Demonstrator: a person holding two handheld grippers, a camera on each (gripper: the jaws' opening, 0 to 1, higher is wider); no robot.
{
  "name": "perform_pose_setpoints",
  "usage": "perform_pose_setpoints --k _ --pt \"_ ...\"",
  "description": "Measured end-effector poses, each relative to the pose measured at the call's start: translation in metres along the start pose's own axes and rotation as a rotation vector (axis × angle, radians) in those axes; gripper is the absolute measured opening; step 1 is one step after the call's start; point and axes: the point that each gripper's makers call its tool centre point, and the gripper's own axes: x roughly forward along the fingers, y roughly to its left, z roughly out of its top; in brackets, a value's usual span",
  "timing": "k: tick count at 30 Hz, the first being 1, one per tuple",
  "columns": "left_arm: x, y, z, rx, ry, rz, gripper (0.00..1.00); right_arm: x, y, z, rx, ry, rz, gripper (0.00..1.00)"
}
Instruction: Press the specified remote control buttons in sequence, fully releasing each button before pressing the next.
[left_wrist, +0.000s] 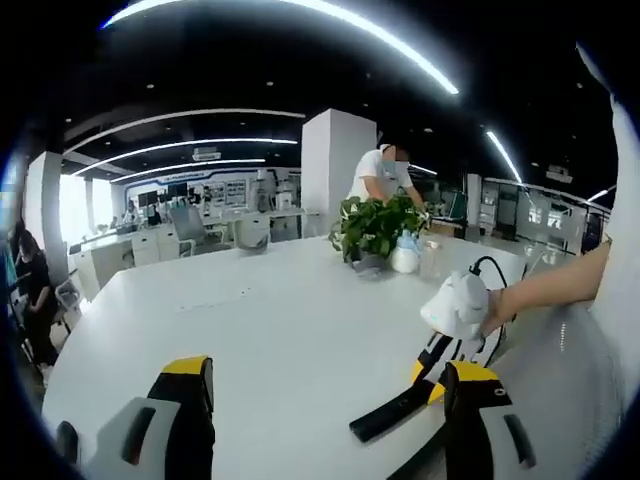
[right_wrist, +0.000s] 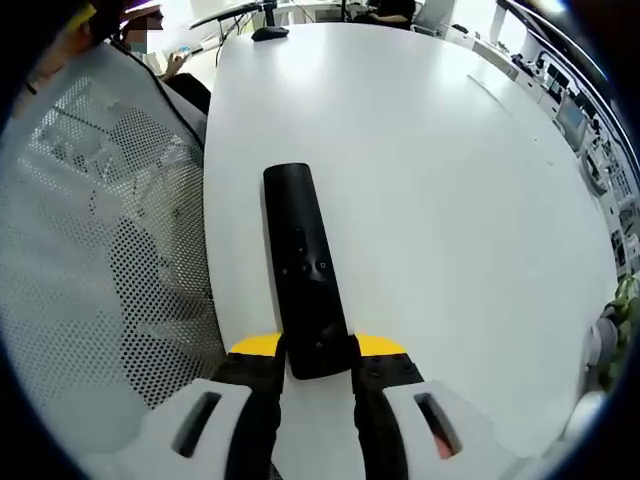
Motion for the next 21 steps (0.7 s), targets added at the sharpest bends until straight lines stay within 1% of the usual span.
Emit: perform_pose_setpoints --k 1,3,5,8,10,13,14,16,17,18,21 --pt "0.0 -0.005 -0.003 -0.013 0.026 -0.022 1.0 0.0 0.0 0.0 0.008 -0.006 0.001 0.26" --pt "0.001 -0.009 0.001 -0.017 0.008 -0.036 1.0 0.0 0.0 0.001 0.012 -0.012 0.004 0.25" --pt "0.0 -0.016 0.003 0.005 -0.004 -0.066 1.0 0.0 0.001 0.001 -0.003 -0.023 -0.001 0.25" --pt "-0.001 -0.023 -0.002 0.019 0.012 -0.101 1.0 0.0 0.002 0.0 -0.012 -0.044 -0.014 0.25" --pt "-0.002 -0.026 -0.001 0.024 0.004 -0.117 1.0 0.0 -0.001 0.0 -0.003 -0.056 -0.007 0.25" --pt "-0.002 -0.023 0.001 0.013 -0.008 -0.109 1.0 0.002 -0.001 0.002 -0.014 -0.066 -0.006 0.25" --pt "-0.003 -0.02 0.002 0.006 -0.013 -0.099 1.0 0.003 -0.001 0.001 -0.048 -0.076 -0.005 0.25" --pt "-0.004 -0.015 0.003 0.011 -0.02 -0.074 0.99 0.003 -0.005 0.001 -0.035 -0.089 -0.002 0.25" --pt "-0.005 -0.013 0.003 0.012 -0.019 -0.073 0.98 0.003 -0.005 0.001 -0.034 -0.095 -0.003 0.25" --pt "-0.006 -0.013 0.004 0.007 -0.026 -0.076 0.97 0.003 -0.005 0.001 -0.032 -0.102 -0.004 0.25" --pt "-0.007 -0.017 0.008 -0.043 -0.052 -0.116 0.98 0.003 -0.007 0.001 -0.021 -0.107 -0.005 0.25"
